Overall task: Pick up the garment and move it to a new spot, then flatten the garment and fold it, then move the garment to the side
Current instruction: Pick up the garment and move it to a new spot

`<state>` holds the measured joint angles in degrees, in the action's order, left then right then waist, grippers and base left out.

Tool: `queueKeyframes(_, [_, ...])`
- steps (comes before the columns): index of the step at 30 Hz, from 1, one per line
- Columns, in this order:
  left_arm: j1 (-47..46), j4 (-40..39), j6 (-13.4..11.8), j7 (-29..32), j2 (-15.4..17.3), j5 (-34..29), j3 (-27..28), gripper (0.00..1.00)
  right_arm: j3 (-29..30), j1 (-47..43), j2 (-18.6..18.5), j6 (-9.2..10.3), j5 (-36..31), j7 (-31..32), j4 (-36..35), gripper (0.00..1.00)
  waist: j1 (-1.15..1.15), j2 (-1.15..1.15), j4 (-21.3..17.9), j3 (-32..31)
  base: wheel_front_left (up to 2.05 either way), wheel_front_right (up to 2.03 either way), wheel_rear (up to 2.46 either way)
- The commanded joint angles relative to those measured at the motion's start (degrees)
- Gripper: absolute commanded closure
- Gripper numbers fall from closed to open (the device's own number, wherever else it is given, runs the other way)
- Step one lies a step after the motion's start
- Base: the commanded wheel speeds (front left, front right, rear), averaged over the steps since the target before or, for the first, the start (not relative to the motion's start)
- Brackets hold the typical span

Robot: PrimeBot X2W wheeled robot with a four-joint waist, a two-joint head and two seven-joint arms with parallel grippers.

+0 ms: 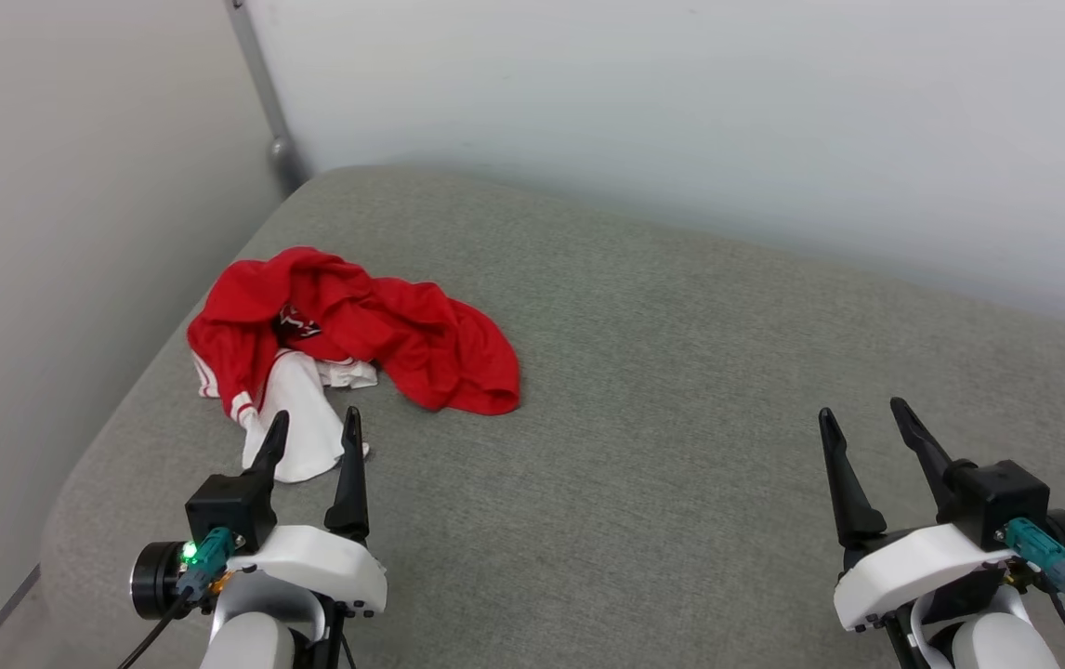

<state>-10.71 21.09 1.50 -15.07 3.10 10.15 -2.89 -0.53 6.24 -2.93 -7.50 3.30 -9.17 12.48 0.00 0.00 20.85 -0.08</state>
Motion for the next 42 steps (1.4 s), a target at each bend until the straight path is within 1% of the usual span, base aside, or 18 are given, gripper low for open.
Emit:
queueKeyframes(1, [0.52,-0.15,-0.03,-0.15,0.17,0.11,0.3,0.0,-0.02,0.8,0.07,0.02,-0.52,-0.33,-0.21,0.0,0.0,0.0,2.09,0.23,0.0,0.0,0.0])
queueKeyframes(8, [1.17,-0.78,-0.39,-0.15,0.55,0.55,1.45,0.0,-1.44,0.7,0.07,0.02,-0.87,0.24,-1.36,0.0,0.0,0.0,5.75,0.3,0.0,0.0,0.0])
queueKeyframes(13, [1.69,-0.82,-0.32,-0.15,1.23,0.09,1.85,0.0,-2.42,0.26,0.06,0.02,-0.42,0.69,-2.38,0.0,0.0,0.0,6.47,0.24,0.0,0.0,0.0])
queueKeyframes(17, [0.88,-0.67,-0.29,-0.15,1.66,-0.42,1.96,0.0,-2.86,-0.27,0.06,0.02,-0.51,1.11,-2.89,0.0,0.0,0.0,6.18,0.25,0.0,0.0,0.0])
queueKeyframes(19, [0.11,-0.63,-0.43,-0.15,1.67,-0.33,1.94,0.0,-3.0,-0.19,0.07,0.02,-0.65,1.45,-3.02,0.0,0.0,0.0,5.68,0.36,0.0,0.0,0.0])
queueKeyframes(22, [-1.21,-0.47,0.13,-0.15,2.48,-0.08,2.37,0.0,-3.66,0.52,0.07,0.02,-0.54,1.9,-3.23,0.0,0.0,0.0,3.96,0.77,0.0,0.0,0.0])
queueKeyframes(26, [-5.56,-0.27,0.27,-0.08,3.68,0.2,2.84,0.0,-4.3,2.51,0.03,0.03,-1.55,3.13,-4.85,0.0,0.0,0.0,0.29,3.99,0.0,0.0,0.0])
queueKeyframes(30, [-12.24,0.34,0.8,1.57,5.8,0.93,3.78,0.0,-4.0,4.55,0.03,0.03,-2.99,3.94,-6.56,0.0,0.0,0.0,-4.02,8.04,0.0,0.0,0.0])
queueKeyframes(32, [-16.25,0.56,1.2,3.59,7.88,1.1,4.29,0.0,-3.95,5.5,0.02,0.02,-3.36,4.3,-7.39,0.0,0.0,0.0,-6.52,10.42,0.0,0.0,0.0])
queueKeyframes(33, [-18.11,0.8,1.59,5.03,8.41,1.58,4.38,0.0,-3.77,5.9,0.03,0.03,-3.57,4.35,-7.76,0.0,0.0,0.0,-7.6,11.53,0.0,0.0,0.0])
queueKeyframes(35, [-21.7,1.56,2.41,8.59,10.9,1.81,4.57,0.0,-3.38,6.8,0.03,0.03,-3.76,4.25,-8.21,0.0,0.0,0.0,-9.65,13.67,0.0,0.0,0.0])
queueKeyframes(38, [-26.62,3.32,3.89,16.09,14.85,3.1,4.66,0.0,-2.97,7.71,0.03,0.03,-3.59,3.74,-8.31,0.0,0.0,0.0,-12.54,16.43,0.0,0.0,0.0])
queueKeyframes(42, [-31.45,7.69,5.47,28.94,20.42,6.56,4.17,0.0,-2.37,8.72,0.04,0.03,-2.71,2.6,-7.85,0.0,0.0,0.0,-15.44,19.17,0.0,0.0,0.0])
